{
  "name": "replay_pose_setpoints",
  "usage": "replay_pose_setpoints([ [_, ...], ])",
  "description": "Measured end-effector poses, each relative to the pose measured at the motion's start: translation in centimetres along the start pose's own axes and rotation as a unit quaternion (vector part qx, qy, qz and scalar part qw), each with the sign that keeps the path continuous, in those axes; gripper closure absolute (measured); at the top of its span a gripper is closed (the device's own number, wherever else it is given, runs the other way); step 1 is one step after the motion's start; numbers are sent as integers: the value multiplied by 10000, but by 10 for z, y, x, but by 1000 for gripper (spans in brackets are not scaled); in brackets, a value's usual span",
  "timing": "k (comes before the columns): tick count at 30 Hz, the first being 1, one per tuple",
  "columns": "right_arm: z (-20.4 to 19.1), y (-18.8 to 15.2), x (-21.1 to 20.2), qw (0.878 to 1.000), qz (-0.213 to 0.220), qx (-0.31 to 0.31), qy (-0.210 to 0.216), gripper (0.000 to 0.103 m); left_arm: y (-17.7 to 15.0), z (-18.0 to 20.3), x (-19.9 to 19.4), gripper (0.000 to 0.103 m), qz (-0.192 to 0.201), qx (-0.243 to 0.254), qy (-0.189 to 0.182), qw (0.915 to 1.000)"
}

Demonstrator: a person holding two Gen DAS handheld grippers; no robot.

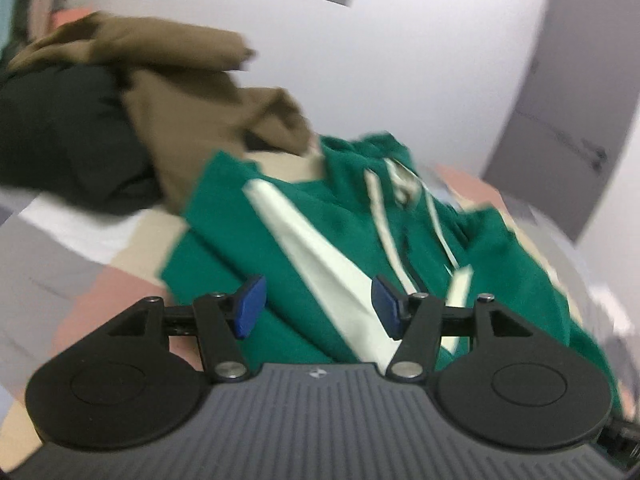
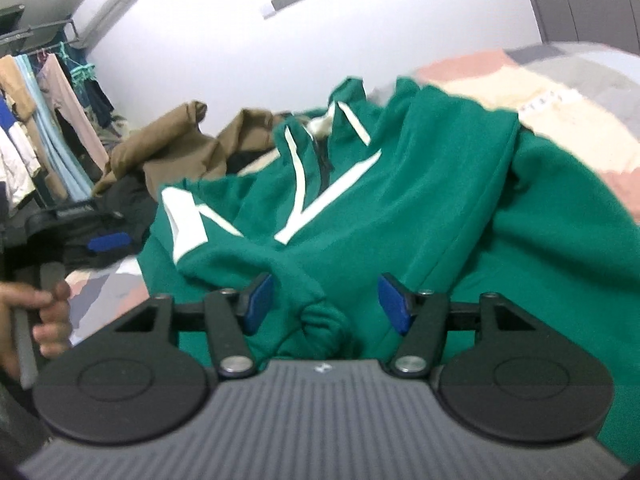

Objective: Fold large clothes
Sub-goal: 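Move both open tools over the sweatshirt hem, then grasp the sweatshirt hem with both tools and lift it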

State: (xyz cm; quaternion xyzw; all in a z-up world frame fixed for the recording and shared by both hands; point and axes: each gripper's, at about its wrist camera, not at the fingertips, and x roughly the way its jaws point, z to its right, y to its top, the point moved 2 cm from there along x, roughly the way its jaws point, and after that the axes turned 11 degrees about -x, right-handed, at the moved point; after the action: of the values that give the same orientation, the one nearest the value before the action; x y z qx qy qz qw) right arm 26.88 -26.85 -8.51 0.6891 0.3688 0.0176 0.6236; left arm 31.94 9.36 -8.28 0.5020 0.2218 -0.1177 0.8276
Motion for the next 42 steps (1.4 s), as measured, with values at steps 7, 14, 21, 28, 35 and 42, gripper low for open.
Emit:
replay_pose_setpoints([
  [7, -12, -3, 9, 9991, -122, -399, 79, 71, -42, 43, 32, 39, -417, 433, -11, 9982],
  [14, -10, -10, 26, 9984, -397, -389, 89, 72, -60, 44, 61, 39, -762, 470, 262, 9956],
  [21, -11, -15, 34, 9976, -507, -465, 33, 72, -65, 40, 71, 39, -944, 554, 413, 9931],
  [28, -9, -15, 28, 9985, -290, -471, 31, 70, -49, 37, 53, 33, -1090, 249, 105, 9937],
  [35, -33, 15, 14, 9997, -71, -252, 24, 70, -3, 45, 7, 28, -658, 369, -267, 9968],
  [42, -60, 112, 22, 9972, -100, -733, -140, 70, 59, 43, 14, 27, -766, -148, -232, 9967],
])
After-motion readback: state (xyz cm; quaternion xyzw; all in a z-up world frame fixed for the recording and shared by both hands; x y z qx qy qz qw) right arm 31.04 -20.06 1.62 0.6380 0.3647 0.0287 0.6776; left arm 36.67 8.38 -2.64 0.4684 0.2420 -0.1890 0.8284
